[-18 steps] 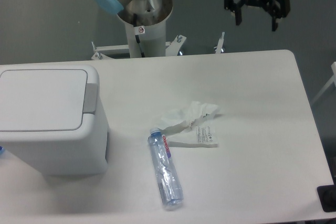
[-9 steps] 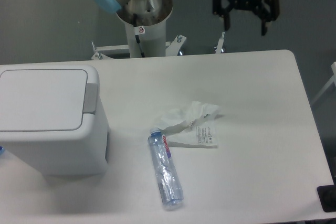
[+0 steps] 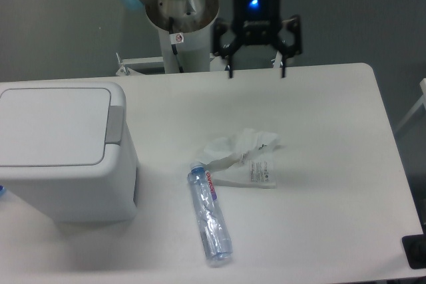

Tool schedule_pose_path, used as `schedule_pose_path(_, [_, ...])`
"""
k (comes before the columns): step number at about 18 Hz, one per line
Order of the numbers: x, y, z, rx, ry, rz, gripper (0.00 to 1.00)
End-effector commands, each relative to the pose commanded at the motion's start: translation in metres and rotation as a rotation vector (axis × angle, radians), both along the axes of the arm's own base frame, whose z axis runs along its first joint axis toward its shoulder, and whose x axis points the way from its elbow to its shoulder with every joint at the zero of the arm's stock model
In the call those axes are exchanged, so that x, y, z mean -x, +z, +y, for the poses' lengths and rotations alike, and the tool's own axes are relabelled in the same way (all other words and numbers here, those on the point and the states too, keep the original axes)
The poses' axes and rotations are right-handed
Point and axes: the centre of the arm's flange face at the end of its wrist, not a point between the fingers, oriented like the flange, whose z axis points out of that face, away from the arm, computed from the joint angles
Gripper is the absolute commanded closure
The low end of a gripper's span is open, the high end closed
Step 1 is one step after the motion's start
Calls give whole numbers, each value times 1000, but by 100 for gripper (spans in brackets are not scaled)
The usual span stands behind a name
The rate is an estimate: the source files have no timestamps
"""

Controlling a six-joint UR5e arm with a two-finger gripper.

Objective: Open the trash can
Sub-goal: 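Move the open gripper toward the white trash can's lid edge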

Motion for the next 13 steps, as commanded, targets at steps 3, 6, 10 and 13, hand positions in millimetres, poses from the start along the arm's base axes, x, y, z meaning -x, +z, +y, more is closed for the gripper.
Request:
schedule_pose_path(3, [-18,2,26,-79,69,-56,0])
schedule_pose_path(6, [-25,5,51,-149,133,-152,0])
schedule_pose_path(10, [-45,-5,70,-139,122,-194,0])
schedule_pose_path(13, [-50,-11,75,-128,111,-204,0])
